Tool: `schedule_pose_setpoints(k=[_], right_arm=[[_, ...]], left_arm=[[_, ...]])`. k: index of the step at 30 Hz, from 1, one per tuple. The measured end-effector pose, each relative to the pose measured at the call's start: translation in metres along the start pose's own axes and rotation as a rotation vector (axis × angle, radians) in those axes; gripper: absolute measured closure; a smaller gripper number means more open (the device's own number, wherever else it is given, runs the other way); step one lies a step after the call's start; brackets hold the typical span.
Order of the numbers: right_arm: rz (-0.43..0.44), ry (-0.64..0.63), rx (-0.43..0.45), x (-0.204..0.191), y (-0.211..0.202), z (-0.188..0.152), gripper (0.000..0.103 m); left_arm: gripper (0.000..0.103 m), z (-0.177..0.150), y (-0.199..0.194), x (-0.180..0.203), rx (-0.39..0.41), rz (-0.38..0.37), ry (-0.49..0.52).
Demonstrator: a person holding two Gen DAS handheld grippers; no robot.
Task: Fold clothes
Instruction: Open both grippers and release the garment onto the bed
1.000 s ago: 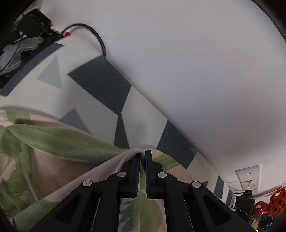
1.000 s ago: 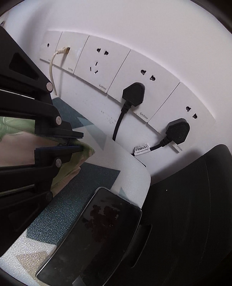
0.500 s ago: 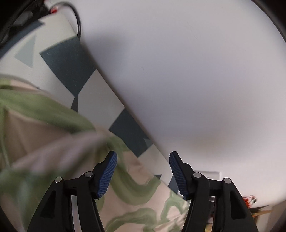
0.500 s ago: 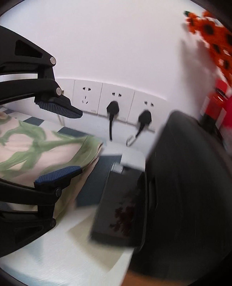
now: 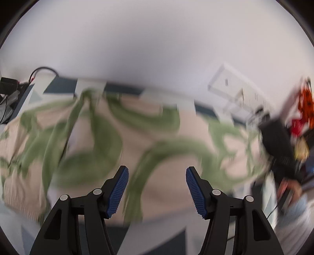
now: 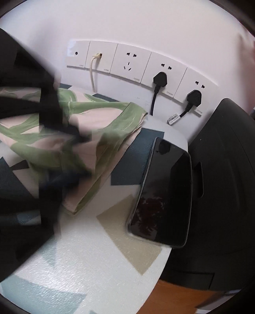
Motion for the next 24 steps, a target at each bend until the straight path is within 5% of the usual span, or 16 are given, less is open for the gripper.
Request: schedule_pose_setpoints(k=[4, 7, 9, 11, 14, 18, 24], right_arm=[[0.004, -0.045, 0.102, -0.007, -0.04, 0.006, 0.087], [-0.082, -0.067, 0.048, 0.006, -0.03, 0.003, 0.081], [-0.15, -0.028, -0.008, 0.019, -0.023, -0.004, 0.062], [-0.181, -0.036, 0.02, 0.019, -0.031, -0.011, 0.027], [-0.16, -0.121, 0.085, 0.0, -0.046, -0.031, 0.017], [-0.109, -0.394, 0.067, -0.048, -0.048, -0.081, 0.017], [0.173, -0.921, -0.089, -0.136, -0.05, -0.182, 0.017]], left_arm=[[0.043, -0.031, -0.015, -0.022, -0.036, 0.059, 0.012], [0.043, -0.048, -0.024, -0.041, -0.055, 0.125, 0.005], [0.043, -0.057, -0.033, -0.053, -0.047, 0.161, -0.011], [0.043, -0.063, -0.042, -0.063, -0.023, 0.195, -0.027], [0.043, -0.073, -0.052, -0.077, 0.009, 0.235, -0.055], [0.043, -0.082, -0.06, -0.096, 0.048, 0.27, -0.087], [0.043, -0.082, -0.07, -0.132, 0.095, 0.3, -0.196]])
Point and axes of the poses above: each gripper's, at about its wrist camera, not at the fingertips, and y roughly the way its jaws point, x to its right, z to its top, the point moved 3 cm from there along y, roughly the way its jaws point, and after that the axes turned 12 degrees about x, right-handed, at the moved point
